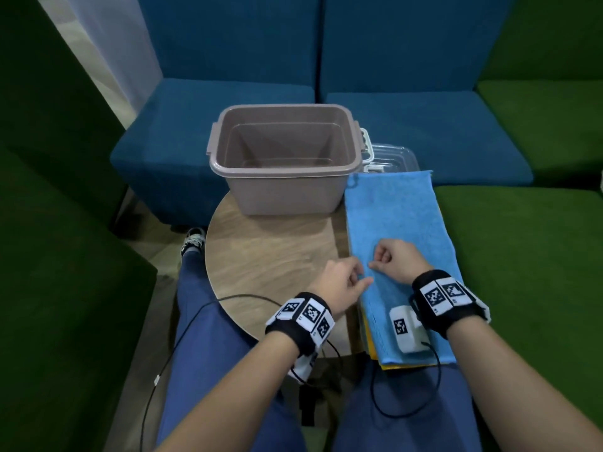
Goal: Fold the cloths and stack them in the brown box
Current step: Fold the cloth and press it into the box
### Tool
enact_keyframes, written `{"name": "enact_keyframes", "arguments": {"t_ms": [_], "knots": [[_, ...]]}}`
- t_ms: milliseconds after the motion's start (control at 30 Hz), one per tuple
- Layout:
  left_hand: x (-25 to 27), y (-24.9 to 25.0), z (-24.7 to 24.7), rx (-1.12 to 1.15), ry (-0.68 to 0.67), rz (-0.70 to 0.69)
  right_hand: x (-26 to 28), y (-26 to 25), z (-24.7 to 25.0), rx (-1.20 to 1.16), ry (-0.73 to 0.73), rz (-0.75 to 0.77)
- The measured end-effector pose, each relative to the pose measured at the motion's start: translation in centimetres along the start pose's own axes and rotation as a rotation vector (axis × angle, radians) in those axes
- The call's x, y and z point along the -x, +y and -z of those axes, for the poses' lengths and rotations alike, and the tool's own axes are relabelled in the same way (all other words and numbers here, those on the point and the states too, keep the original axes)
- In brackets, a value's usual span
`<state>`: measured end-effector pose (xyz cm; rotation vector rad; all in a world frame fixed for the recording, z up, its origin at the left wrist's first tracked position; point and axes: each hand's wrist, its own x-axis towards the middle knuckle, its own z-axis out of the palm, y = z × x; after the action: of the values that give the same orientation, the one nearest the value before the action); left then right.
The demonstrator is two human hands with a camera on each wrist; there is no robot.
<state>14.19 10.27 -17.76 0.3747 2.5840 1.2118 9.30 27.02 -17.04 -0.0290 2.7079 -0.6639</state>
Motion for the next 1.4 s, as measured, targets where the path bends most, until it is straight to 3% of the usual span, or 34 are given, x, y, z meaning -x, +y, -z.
{"name": "enact_keyframes", "arguments": {"t_ms": [67,200,433,800,867,1000,1100,1167,1300,1400], "knots": [[-0.2,0.2,-1.0,0.008,-0.026,0.061,-0.2,0.1,-0.1,-0.019,-0.004,0.005],[0.3,0.6,-2.7,0.124,0.064,0.149,-0.5,0.2,-0.2,-0.034,-0.012,-0.003],[1.5,1.8,-4.8,0.171,0.195,0.112,0.0,0.3,-0.8,0.01,0.032,0.003],[1.1,1.9,-3.8,0.344,0.209,0.275,0.9,-0.4,-0.6,0.003,0.048,-0.056],[0.9,2.7,-2.5,0.359,0.197,0.188,1.7,-1.1,0.0,-0.02,0.07,0.042],[0.9,4.2,1.9,0.284,0.15,-0.044,3.2,-3.1,3.3,0.005,0.144,0.458],[2.1,5.0,5.8,0.268,0.076,-0.166,3.7,-4.0,6.5,0.12,0.122,0.541],[2.6,5.1,8.4,0.136,0.031,-0.225,3.9,-4.3,7.9,0.228,0.108,0.591],[3.5,3.7,12.9,-0.295,0.011,-0.145,3.8,-5.6,8.3,0.199,0.154,0.642],[4.6,2.0,15.5,-0.307,0.118,-0.055,3.5,-6.2,7.2,0.136,0.213,0.658]]}}
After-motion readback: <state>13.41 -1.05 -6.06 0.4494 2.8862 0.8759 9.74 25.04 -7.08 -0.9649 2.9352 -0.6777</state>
